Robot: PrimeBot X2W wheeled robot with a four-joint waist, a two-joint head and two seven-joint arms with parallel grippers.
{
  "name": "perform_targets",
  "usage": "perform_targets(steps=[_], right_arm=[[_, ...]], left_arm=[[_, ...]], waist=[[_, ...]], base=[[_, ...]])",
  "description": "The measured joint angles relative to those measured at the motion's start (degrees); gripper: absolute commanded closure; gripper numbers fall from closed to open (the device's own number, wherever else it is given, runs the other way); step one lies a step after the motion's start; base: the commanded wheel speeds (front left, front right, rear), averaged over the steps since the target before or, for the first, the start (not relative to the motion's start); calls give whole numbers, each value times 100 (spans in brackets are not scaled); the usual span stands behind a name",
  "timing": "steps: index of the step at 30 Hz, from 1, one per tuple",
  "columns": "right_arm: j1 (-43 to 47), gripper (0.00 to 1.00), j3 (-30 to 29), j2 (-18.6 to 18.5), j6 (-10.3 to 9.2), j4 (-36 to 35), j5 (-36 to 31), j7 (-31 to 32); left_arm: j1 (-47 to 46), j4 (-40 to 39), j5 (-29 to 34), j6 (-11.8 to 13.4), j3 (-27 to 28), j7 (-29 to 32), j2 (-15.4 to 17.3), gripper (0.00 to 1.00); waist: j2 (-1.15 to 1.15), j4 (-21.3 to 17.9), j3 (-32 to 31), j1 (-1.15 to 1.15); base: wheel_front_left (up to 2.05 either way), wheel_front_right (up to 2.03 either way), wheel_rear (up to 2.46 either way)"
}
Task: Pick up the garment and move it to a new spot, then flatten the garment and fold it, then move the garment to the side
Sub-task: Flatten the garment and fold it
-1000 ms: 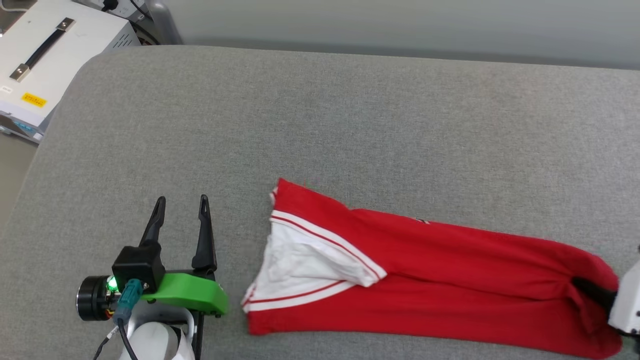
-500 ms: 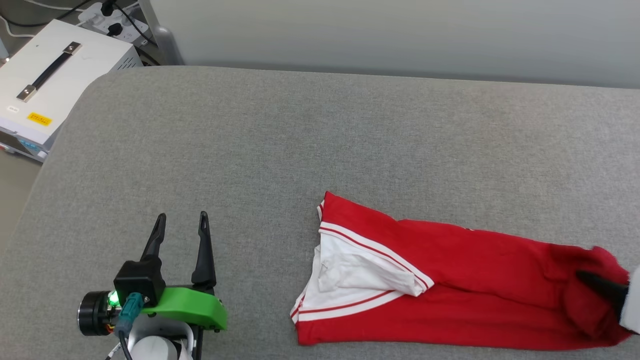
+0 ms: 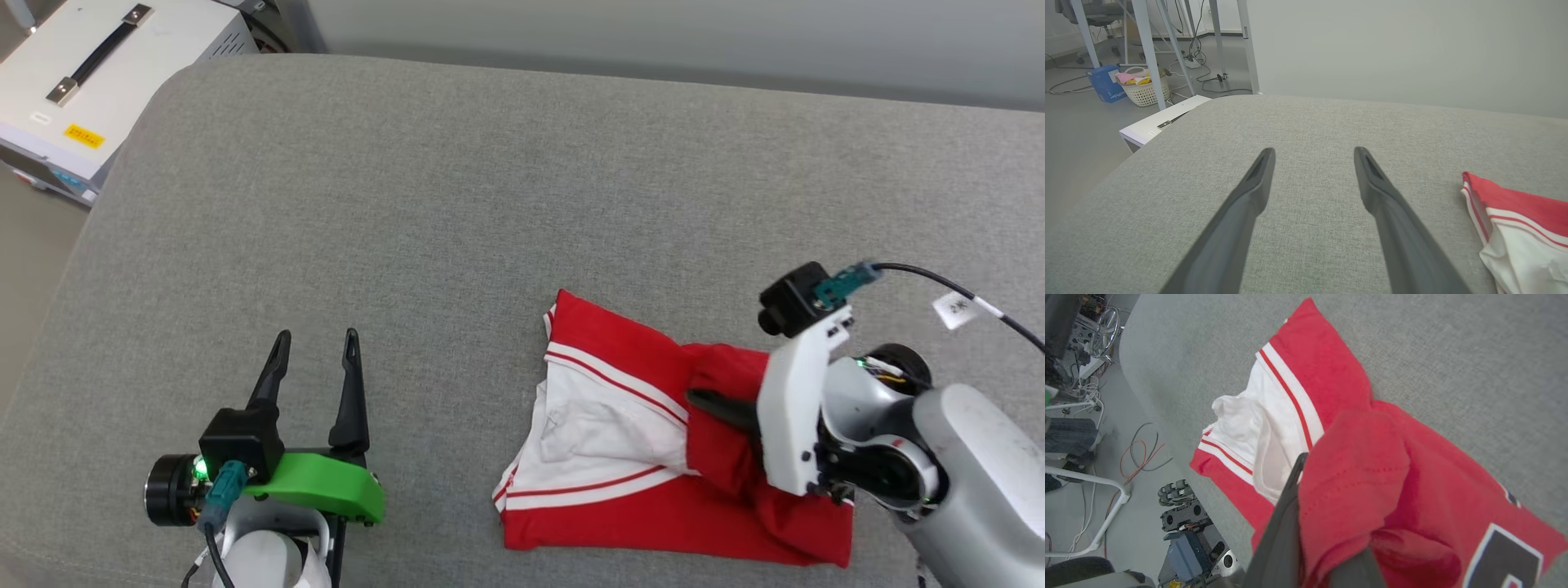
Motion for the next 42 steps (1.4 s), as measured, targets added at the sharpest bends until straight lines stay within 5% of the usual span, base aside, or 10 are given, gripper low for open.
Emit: perform_targets(steps=[9, 15, 16, 17, 23, 29, 42], right_arm=[[-983, 100, 846, 805, 0, 1310, -402, -723], [-1093, 100, 1370, 1007, 2, 2285, -624, -1474], [-1097, 55, 1406, 1000, 2, 2309, -625, -1608], [-1100, 0, 1443, 983, 3, 2307, -625, -1715], [-1024, 0, 1243, 633, 1, 1894, -636, -2809], [-660, 0, 267, 204, 1, 1636, -1335, -4169], [828, 0, -1793, 567, 0, 1184, -2713, -5729]], left_arm=[[-172, 55, 25, -79, 87, 0, -107, 0], [-257, 132, 43, -123, 133, 0, -149, 0], [-255, 151, 47, -123, 152, 0, -153, 0], [-253, 165, 48, -124, 170, 0, -155, 0], [-170, 205, 100, -181, 327, 0, -163, 0], [18, 209, 212, -274, 449, -1, -166, 0], [345, 124, 248, -331, 499, 0, -169, 0]], waist=[[0, 143, 272, 0], [0, 197, 354, 0], [0, 189, 333, 0], [0, 180, 311, 0], [0, 68, 39, 0], [0, -141, -261, 0], [0, -630, -724, 0]], base=[[0, 0, 0], [0, 0, 0], [0, 0, 0], [0, 0, 0], [0, 0, 0], [0, 0, 0], [0, 0, 0]])
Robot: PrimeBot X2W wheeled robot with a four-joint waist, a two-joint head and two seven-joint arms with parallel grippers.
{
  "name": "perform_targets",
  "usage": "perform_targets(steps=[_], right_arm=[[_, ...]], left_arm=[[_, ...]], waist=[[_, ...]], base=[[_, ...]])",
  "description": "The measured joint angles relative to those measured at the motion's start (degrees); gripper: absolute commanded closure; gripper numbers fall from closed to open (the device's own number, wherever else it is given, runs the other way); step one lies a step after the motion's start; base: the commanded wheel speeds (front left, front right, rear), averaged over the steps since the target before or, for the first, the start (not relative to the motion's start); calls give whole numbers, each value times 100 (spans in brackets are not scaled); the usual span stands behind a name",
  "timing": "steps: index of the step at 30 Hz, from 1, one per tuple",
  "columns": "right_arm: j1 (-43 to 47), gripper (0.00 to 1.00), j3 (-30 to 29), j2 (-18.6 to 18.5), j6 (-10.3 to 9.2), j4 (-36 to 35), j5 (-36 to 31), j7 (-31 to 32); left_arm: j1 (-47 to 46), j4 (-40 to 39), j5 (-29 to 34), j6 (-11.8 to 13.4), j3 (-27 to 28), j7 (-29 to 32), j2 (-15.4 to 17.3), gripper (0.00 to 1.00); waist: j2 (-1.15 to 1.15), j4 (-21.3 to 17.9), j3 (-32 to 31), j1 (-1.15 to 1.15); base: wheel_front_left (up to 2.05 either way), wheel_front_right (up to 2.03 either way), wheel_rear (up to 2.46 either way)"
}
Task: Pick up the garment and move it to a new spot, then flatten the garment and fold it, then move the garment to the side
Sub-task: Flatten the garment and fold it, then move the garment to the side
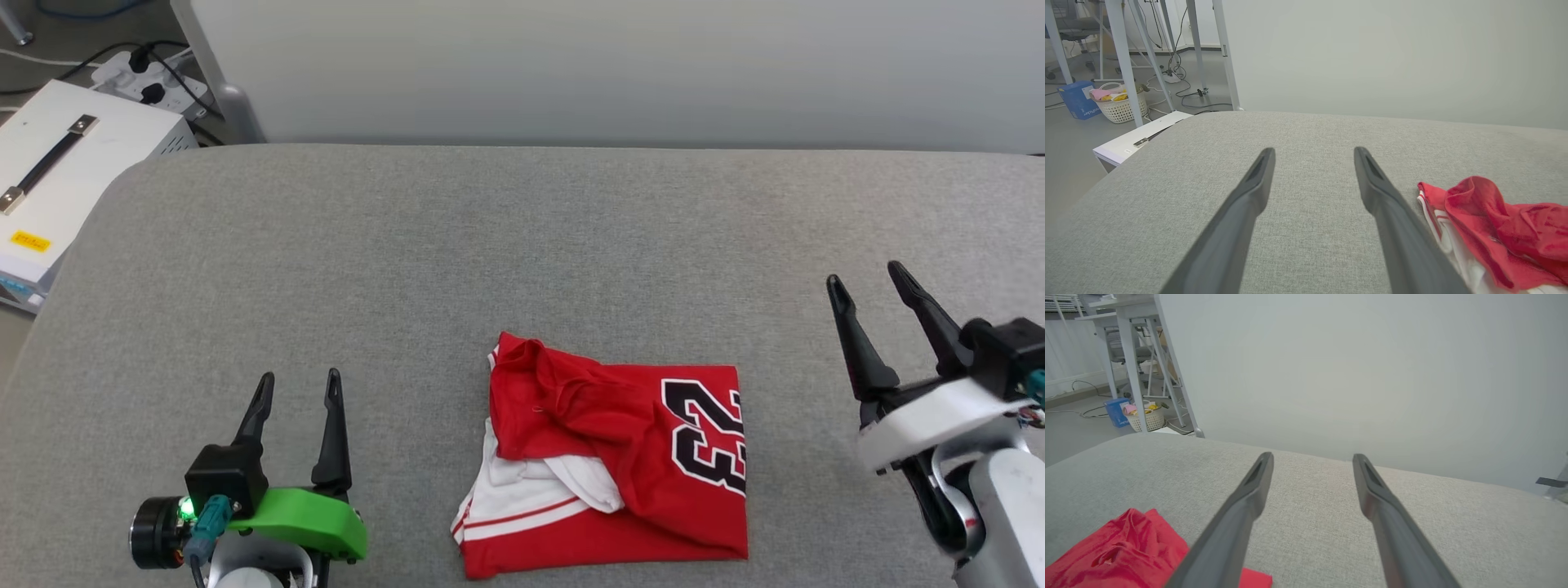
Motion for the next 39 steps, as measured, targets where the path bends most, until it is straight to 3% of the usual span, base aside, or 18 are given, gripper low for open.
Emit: perform_targets(steps=[4, 10, 16, 23, 27, 31, 39], right_arm=[[508, 0, -614, 353, 0, -311, -235, -100], [1212, 0, -999, 748, 0, -750, -479, -116], [1681, 0, -1063, 1037, 0, -1005, -573, -121], [1738, 0, -1083, 1049, 0, -1057, -637, -119], [1366, 0, -1184, 846, 0, -1095, -637, -25], [670, 0, -1036, 387, 0, -1116, -532, 502], [-91, 0, -31, -616, 0, -1104, 850, 3260]], left_arm=[[98, -89, -12, 0, -20, -1, -1, 0], [336, -253, -44, 0, -67, 0, -2, 0], [461, -354, -44, 10, -137, -1, -3, 0], [470, -357, -44, 36, -189, -1, -3, 0], [468, -365, -44, 68, -218, 0, -3, 0], [459, -359, -44, 87, -275, 0, -4, 0], [404, -336, -59, 114, -314, 0, -5, 0]], waist=[[0, -91, -108, 0], [0, -177, -255, 0], [0, -173, -301, 0], [0, -118, -292, 0], [0, -87, -222, 0], [0, -21, -136, 0], [0, 157, 71, 0]], base=[[0, 0, 0], [0, 0, 0], [0, 0, 0], [0, 0, 0], [0, 0, 0], [0, 0, 0], [0, 0, 0]])
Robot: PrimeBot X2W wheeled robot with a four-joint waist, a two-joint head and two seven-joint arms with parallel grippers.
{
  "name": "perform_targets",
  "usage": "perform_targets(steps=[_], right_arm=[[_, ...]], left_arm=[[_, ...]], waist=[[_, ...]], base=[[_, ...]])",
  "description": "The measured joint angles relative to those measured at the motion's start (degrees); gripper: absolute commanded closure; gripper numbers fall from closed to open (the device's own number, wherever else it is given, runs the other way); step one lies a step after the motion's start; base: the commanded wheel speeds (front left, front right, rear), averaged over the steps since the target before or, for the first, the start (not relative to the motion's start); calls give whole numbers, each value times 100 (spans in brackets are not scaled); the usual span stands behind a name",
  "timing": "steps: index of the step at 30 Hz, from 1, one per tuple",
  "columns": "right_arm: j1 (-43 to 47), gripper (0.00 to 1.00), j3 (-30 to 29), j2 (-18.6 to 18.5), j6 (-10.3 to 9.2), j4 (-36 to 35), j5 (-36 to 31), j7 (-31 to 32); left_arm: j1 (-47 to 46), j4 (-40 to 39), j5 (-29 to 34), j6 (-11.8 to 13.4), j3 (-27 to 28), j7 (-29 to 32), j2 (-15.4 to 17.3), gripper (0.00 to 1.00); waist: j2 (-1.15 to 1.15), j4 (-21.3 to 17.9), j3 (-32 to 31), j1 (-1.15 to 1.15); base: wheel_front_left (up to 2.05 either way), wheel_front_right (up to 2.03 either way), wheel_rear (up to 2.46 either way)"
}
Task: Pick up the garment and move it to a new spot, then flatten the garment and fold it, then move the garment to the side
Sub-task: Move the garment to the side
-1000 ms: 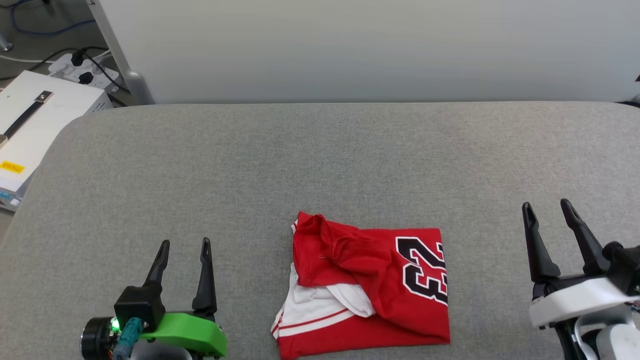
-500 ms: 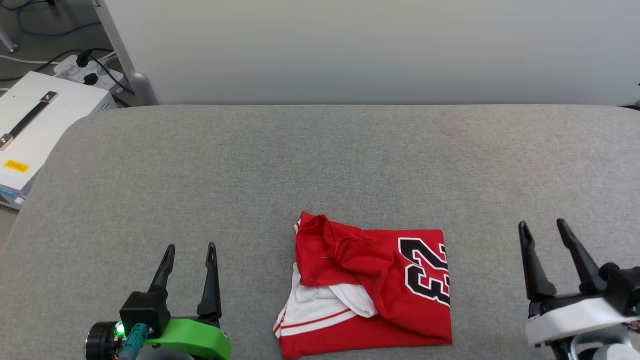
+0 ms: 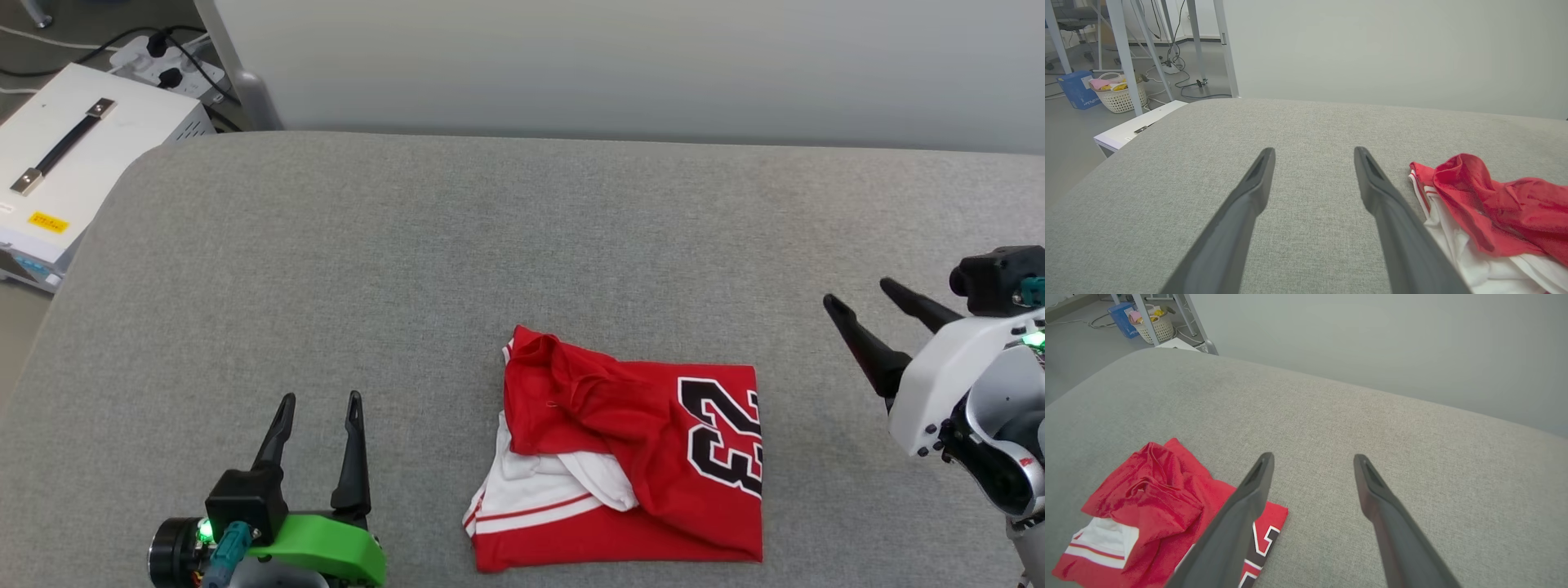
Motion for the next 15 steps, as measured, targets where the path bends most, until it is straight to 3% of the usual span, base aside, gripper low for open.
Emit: perform_targets(steps=[3, 7, 8, 15], right_arm=[[-47, 0, 234, -248, 0, -1, 653, 1065], [-32, 0, 256, -301, 0, 101, 1577, 2210], [31, 0, 322, -310, 0, 176, 1998, 2792], [126, 0, 431, -143, 0, 526, 2247, 2999]], left_arm=[[-55, -1, -29, 9, -34, 0, 0, 0], [-147, -1, -66, 46, -125, 0, 0, 0], [-212, -2, -103, 48, -172, -1, 0, 0], [-469, 2, -160, 54, -285, 0, 0, 0]], waist=[[0, 60, 90, 0], [0, 150, 211, 0], [0, 219, 310, 0], [0, 407, 578, 0]], base=[[0, 0, 0], [0, 0, 0], [0, 0, 0], [0, 0, 0]])
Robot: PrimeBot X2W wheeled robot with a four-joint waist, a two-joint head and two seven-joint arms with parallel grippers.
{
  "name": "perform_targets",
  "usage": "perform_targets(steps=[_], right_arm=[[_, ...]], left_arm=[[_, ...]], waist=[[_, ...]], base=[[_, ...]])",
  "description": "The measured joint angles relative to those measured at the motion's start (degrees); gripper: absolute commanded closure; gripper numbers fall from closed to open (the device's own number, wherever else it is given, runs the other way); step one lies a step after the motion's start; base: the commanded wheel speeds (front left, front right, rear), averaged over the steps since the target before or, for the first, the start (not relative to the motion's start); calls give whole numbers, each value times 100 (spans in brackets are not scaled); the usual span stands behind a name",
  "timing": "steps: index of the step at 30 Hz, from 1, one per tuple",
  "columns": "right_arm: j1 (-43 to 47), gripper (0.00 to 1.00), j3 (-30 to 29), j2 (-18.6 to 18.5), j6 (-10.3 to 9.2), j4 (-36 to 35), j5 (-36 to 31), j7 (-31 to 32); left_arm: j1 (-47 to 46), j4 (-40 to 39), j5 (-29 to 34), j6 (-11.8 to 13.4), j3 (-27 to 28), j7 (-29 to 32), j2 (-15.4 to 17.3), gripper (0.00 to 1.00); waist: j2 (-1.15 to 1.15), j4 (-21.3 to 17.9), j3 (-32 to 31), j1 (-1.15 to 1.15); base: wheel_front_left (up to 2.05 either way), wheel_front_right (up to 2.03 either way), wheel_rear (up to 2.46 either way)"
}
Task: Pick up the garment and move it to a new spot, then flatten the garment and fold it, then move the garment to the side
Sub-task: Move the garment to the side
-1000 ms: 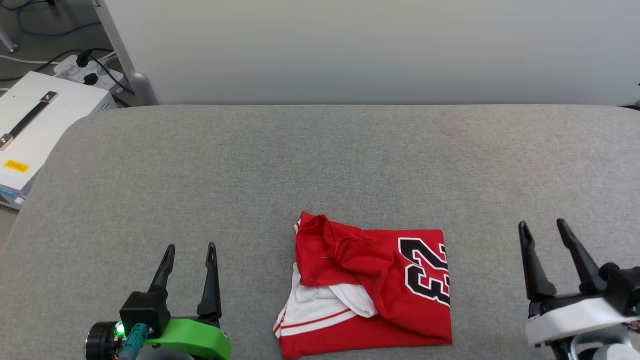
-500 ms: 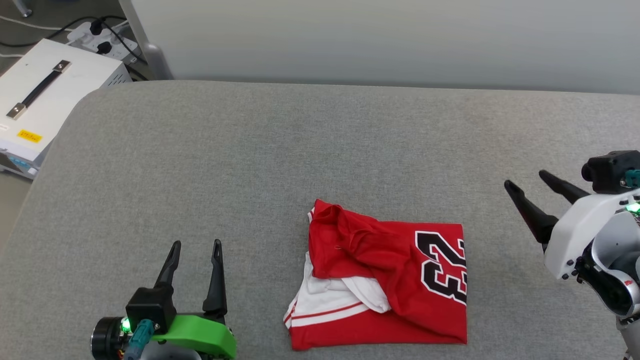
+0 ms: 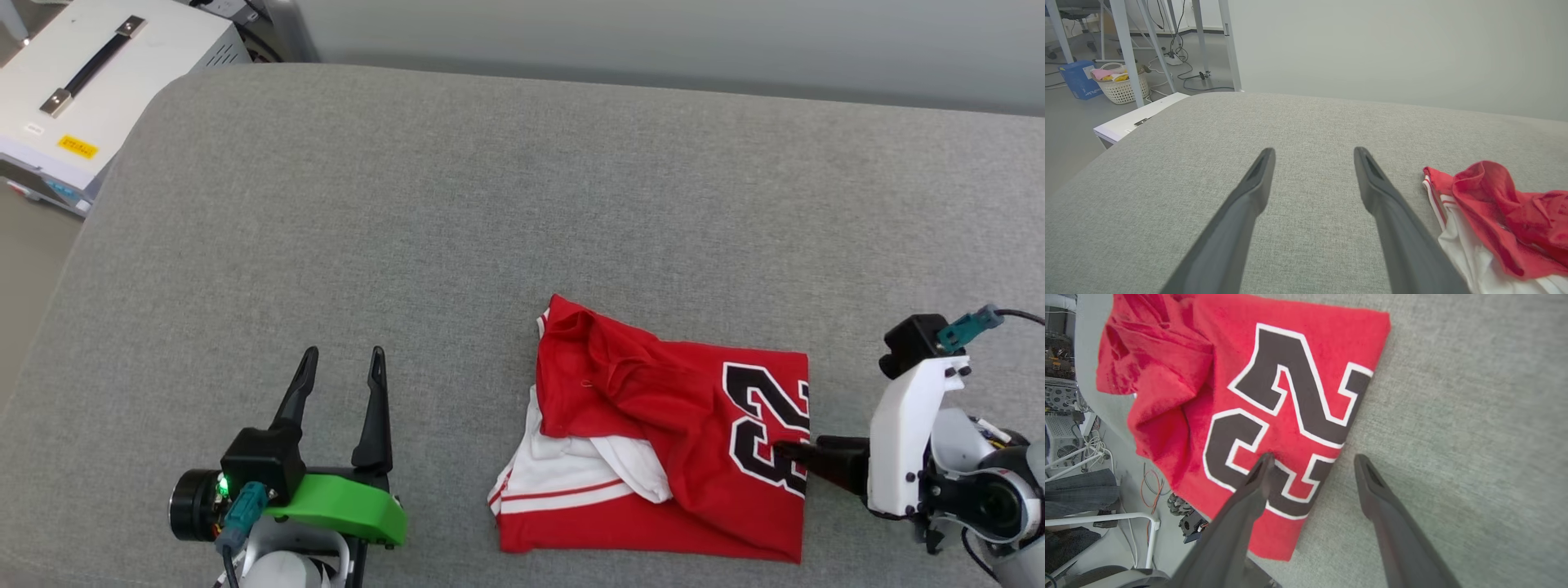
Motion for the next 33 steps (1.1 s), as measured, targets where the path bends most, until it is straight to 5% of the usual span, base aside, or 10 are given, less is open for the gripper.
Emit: perform_targets(steps=[11, 14, 22, 33], right_arm=[[-151, 0, 439, 439, 2, 604, 100, -682], [-197, 100, 630, 425, 1, 620, 105, -1031], [-357, 100, 1200, 53, 0, 392, 52, -1802], [-754, 100, 1756, -1201, 0, -735, -398, -2103]], left_arm=[[-228, 102, -33, 3, -81, 0, 0, 0], [-234, 129, -33, 26, -71, 0, 0, 0], [-204, 183, -34, 26, 14, 0, -2, 0], [21, 126, 2, -15, 274, -1, -4, 0]], waist=[[0, 229, 320, 0], [0, 242, 301, 0], [0, 167, 113, 0], [0, -497, -162, 0]], base=[[0, 0, 0], [0, 0, 0], [0, 0, 0], [0, 0, 0]])
